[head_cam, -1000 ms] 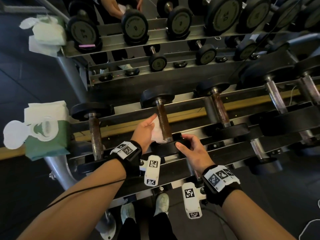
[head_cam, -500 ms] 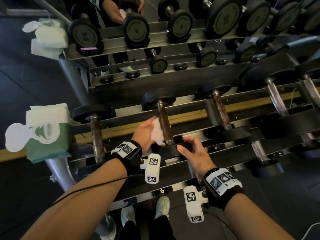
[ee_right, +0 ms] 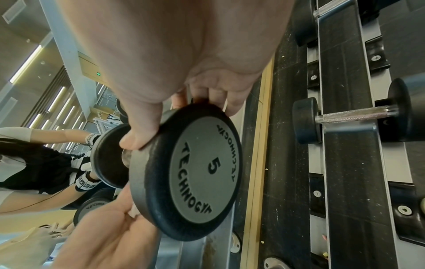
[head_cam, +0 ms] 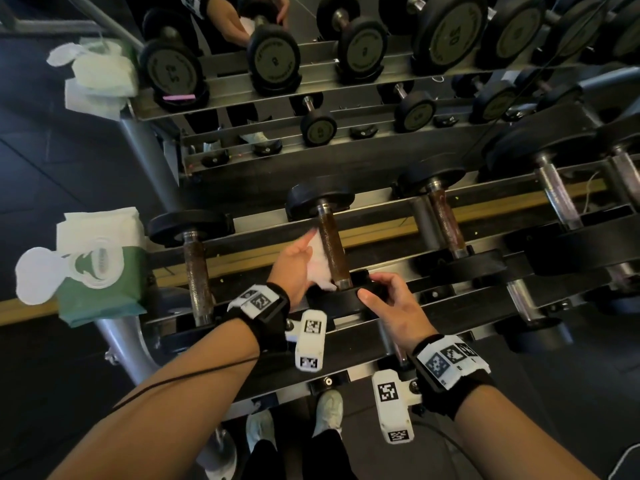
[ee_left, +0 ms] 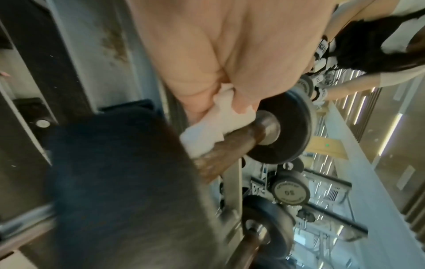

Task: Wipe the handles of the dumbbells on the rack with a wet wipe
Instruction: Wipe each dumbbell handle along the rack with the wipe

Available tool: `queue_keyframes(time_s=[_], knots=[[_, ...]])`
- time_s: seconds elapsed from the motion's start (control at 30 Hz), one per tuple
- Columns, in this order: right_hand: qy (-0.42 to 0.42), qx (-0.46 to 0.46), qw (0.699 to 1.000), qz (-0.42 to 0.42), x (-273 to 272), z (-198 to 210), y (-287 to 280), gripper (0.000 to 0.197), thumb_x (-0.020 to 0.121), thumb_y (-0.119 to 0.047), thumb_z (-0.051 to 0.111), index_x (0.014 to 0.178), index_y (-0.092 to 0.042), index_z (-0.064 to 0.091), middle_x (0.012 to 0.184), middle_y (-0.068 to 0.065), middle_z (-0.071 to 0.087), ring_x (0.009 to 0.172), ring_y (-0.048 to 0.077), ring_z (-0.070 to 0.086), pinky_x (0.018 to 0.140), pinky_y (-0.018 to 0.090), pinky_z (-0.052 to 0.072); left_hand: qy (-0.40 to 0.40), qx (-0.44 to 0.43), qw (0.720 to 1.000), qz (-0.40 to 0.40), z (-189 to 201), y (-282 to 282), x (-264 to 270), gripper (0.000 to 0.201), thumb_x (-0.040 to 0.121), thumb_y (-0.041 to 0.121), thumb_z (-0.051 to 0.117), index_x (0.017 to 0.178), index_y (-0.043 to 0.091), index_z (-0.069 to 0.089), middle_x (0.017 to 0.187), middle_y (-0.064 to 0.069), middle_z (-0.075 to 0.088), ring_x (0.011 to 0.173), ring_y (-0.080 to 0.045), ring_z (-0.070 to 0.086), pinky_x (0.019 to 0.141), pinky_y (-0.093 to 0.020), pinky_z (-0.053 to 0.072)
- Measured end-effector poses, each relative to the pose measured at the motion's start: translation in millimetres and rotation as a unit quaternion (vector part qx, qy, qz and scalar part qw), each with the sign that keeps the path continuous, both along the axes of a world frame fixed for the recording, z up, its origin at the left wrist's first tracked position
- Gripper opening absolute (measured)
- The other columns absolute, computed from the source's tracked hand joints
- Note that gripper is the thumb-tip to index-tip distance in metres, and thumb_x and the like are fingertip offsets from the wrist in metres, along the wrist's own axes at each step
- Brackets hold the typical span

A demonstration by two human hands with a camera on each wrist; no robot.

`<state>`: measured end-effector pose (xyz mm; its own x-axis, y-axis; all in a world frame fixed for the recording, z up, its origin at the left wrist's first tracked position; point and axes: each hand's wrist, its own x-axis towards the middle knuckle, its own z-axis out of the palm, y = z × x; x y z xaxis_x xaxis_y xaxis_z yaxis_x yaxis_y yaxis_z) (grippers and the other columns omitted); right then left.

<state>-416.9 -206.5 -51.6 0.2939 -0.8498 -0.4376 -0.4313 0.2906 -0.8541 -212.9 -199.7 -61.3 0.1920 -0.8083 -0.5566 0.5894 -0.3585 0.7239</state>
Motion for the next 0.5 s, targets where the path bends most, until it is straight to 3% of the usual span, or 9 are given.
queue_keyframes(time_s=[0.13, 0.2, 0.27, 0.33, 0.4, 0.5], knots=[[0.001, 0.009, 1.0, -0.004, 0, -1, -2, 0.044, 0.086, -0.03, 0.073, 0.124, -0.025, 0.052, 0.122, -0.002, 0.061, 0.116, 0.013, 0.057, 0.106, 0.039, 0.045, -0.024, -0.022, 0.999, 0.04, 8, -13, 4, 0.036, 0.103, 0.011, 0.04, 0.114, 0.033, 0.067, 0.116, 0.002, 0.066, 0.103, -0.018, 0.068, 0.083, -0.036, 0.056], [0.007, 0.008, 1.0, -0.005, 0, 0, -1, 0.044, 0.086, -0.031, 0.073, 0.124, -0.025, 0.052, 0.122, -0.002, 0.061, 0.116, 0.013, 0.057, 0.107, 0.04, 0.045, -0.061, -0.035, 0.998, 0.001, 8, -3, -2, 0.036, 0.104, 0.014, 0.042, 0.123, 0.034, 0.065, 0.118, 0.003, 0.068, 0.107, -0.016, 0.068, 0.089, -0.037, 0.055], [0.009, 0.005, 1.0, -0.01, 0, 1, 0, 0.044, 0.086, -0.03, 0.072, 0.125, -0.024, 0.052, 0.122, -0.002, 0.061, 0.116, 0.014, 0.057, 0.107, 0.041, 0.045, -0.097, -0.046, 0.993, -0.049, 6, 9, -7, 0.039, 0.105, 0.016, 0.04, 0.137, 0.031, 0.057, 0.132, -0.003, 0.063, 0.119, -0.02, 0.062, 0.103, -0.044, 0.048], [0.012, 0.004, 1.0, -0.013, 1, 2, 1, 0.044, 0.087, -0.03, 0.072, 0.125, -0.023, 0.052, 0.122, -0.002, 0.061, 0.116, 0.015, 0.057, 0.107, 0.042, 0.044, -0.102, -0.057, 0.99, -0.081, 5, 20, -7, 0.04, 0.105, 0.014, 0.04, 0.139, 0.029, 0.055, 0.139, -0.007, 0.057, 0.122, -0.021, 0.059, 0.109, -0.045, 0.044], [0.021, 0.004, 1.0, -0.006, 1, 4, 2, 0.045, 0.088, -0.031, 0.071, 0.127, -0.023, 0.051, 0.124, -0.001, 0.06, 0.117, 0.016, 0.056, 0.107, 0.043, 0.044, -0.118, -0.061, 0.987, -0.095, 5, 30, -4, 0.045, 0.105, 0.009, 0.037, 0.133, 0.036, 0.058, 0.14, -0.004, 0.055, 0.122, -0.018, 0.059, 0.107, -0.042, 0.046], [0.031, 0.003, 1.0, 0.003, 1, 7, 3, 0.045, 0.088, -0.033, 0.07, 0.128, -0.024, 0.05, 0.126, -0.001, 0.059, 0.119, 0.018, 0.055, 0.107, 0.045, 0.044, -0.062, -0.039, 0.997, -0.034, 9, 37, 5, 0.046, 0.104, 0.008, 0.036, 0.12, 0.043, 0.061, 0.132, -0.001, 0.058, 0.116, -0.02, 0.062, 0.098, -0.041, 0.052]])
